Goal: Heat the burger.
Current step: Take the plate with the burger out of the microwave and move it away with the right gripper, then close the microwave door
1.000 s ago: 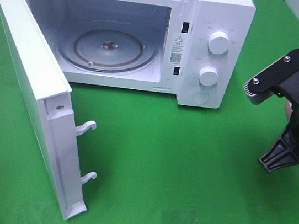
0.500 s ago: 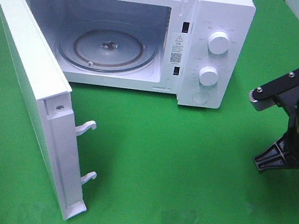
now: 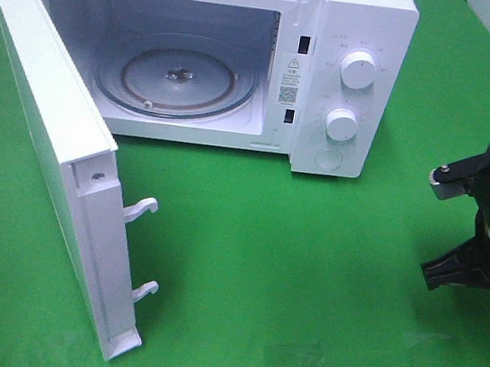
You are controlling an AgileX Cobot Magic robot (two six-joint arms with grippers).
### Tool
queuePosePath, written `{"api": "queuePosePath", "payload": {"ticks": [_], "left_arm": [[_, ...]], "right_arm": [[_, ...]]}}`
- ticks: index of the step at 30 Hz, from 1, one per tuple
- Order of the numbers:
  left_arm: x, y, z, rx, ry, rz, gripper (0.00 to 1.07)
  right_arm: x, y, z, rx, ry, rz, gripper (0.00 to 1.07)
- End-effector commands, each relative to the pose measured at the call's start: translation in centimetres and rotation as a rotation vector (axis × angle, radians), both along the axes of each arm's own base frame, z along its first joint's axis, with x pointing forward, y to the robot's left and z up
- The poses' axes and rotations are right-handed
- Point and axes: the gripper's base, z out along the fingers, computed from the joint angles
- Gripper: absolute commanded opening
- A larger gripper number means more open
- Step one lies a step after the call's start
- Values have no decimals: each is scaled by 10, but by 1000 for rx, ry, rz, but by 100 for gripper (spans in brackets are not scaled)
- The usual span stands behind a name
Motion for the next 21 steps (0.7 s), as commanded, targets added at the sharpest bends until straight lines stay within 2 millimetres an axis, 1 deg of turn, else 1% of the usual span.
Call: {"api": "queuePosePath", "payload": {"ticks": [1, 4, 5, 6, 8, 9, 10, 11, 12, 13, 14, 15, 16, 17, 18, 19, 20, 21], "left_arm": [[0, 0, 0, -1, -4, 1, 100], [0, 0, 0, -1, -4, 1, 100], [0, 0, 0, -1, -4, 1, 100], [0, 0, 0, -1, -4, 1, 100], [0, 0, 0, -1, -4, 1, 100], [0, 0, 0, -1, -4, 1, 100], [0, 0, 0, -1, -4, 1, 100], [0, 0, 0, -1, -4, 1, 100], [0, 0, 0, -1, -4, 1, 100], [0, 0, 0, -1, -4, 1, 100], [0, 0, 0, -1, -4, 1, 100], [0, 0, 0, -1, -4, 1, 100], [0, 0, 0, -1, -4, 1, 100], [0, 0, 0, -1, -4, 1, 100], [0, 0, 0, -1, -4, 1, 100], [0, 0, 0, -1, -4, 1, 100], [0, 0, 0, -1, -4, 1, 100], [0, 0, 0, -1, -4, 1, 100]], "right_arm": [[8, -13, -10, -42, -13, -66, 2], [9, -14, -13, -44, -9, -71, 4], [11, -18, -19, -61, 3, -76, 6], [11, -18, -19, -61, 3, -76, 6], [10, -19, -25, -68, 30, -69, 12], [10, -19, -25, -68, 30, -69, 12], [9, -16, -24, -59, 28, -68, 17], [9, -16, -24, -59, 28, -68, 17], [8, -11, -22, -47, 28, -61, 24], [8, -11, -22, -47, 28, -61, 24], [6, -5, -19, -29, 28, -41, 34], [6, -5, -19, -29, 28, -41, 34], [3, 3, -12, -14, 20, 0, 43], [1, 7, -7, -1, 11, 13, 48], [1, 7, -7, -1, 11, 13, 48], [-1, 16, 4, 32, -17, 35, 54], [-1, 16, 4, 32, -17, 35, 54], [-5, 25, 18, 88, -53, 64, 58]]}}
